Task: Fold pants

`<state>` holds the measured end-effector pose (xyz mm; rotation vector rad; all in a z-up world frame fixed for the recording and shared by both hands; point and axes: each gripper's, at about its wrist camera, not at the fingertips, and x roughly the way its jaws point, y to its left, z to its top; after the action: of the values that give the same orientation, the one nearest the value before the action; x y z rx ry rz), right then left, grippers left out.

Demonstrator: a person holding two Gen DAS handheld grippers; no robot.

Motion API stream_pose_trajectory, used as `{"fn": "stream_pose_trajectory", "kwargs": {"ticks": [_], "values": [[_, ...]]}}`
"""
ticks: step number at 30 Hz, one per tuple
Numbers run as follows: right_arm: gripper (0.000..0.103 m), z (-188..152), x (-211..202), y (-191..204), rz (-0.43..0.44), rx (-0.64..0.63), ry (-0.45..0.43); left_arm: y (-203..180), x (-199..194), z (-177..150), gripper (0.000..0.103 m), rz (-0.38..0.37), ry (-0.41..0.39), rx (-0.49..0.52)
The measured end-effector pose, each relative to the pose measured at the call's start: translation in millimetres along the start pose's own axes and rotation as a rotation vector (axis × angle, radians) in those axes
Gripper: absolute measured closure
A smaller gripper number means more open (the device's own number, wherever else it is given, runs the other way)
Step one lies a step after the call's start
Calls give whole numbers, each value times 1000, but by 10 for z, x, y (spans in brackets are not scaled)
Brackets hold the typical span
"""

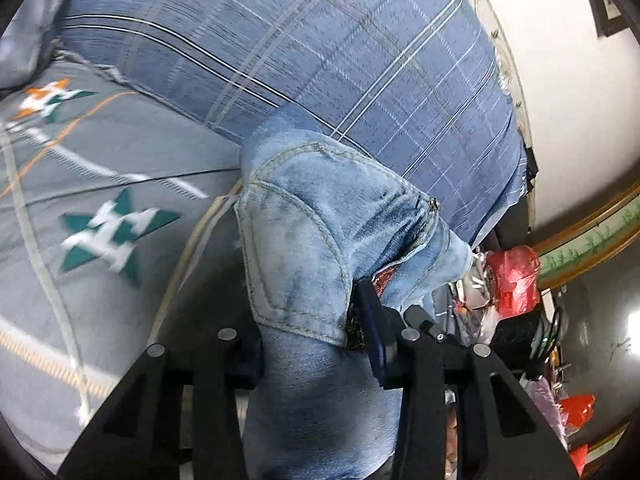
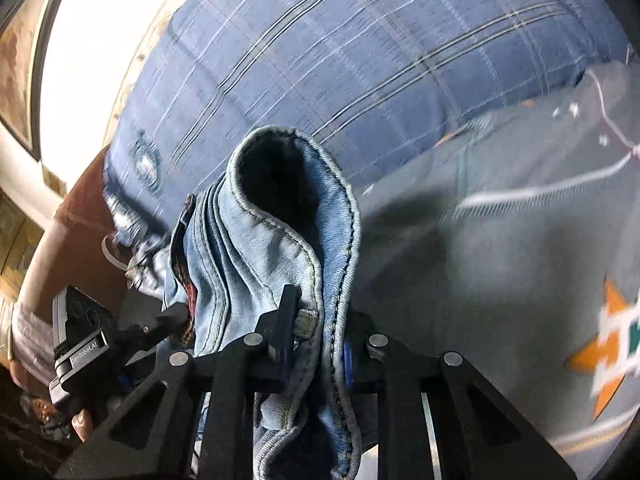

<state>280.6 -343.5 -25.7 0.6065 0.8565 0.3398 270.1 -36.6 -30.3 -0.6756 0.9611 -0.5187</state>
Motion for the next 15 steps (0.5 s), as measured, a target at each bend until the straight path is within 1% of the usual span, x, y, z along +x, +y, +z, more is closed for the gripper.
{"fn": "stream_pose_trajectory", "kwargs": {"ticks": [2,3,4,5,6,7,9,10,11,12,13,14,15], "values": [[85,54,147,-172,-49,35,24,81,234,11,61,24,20,8],[85,57,216,-217,-73,49,38,112,343,-2,60,51,38,10],[82,41,342,-319,-128,80,74,153,504,-27,58,106,64,25],[76,25,413,-400,-167,105,104,174,591,-61,52,149,77,40],[72,10,491,-476,-207,126,133,199,635,-88,46,188,67,51],[62,4,493,-534,-215,137,141,185,583,-126,39,219,22,78],[60,34,348,-555,-192,176,91,63,466,-130,37,269,-14,135],[52,47,171,-511,-174,171,22,-54,363,-149,34,309,-51,180],[36,38,-21,-423,-175,131,-48,-146,252,-184,27,343,-101,226],[33,11,-143,-363,-182,102,-90,-222,155,-235,22,377,-151,271],[30,-52,-315,-272,-201,65,-152,-342,1,-331,14,424,-216,333],[30,-107,-419,-219,-201,47,-186,-391,-97,-411,12,445,-252,363],[29,-190,-515,-167,-182,33,-205,-431,-207,-504,12,462,-285,385]]}}
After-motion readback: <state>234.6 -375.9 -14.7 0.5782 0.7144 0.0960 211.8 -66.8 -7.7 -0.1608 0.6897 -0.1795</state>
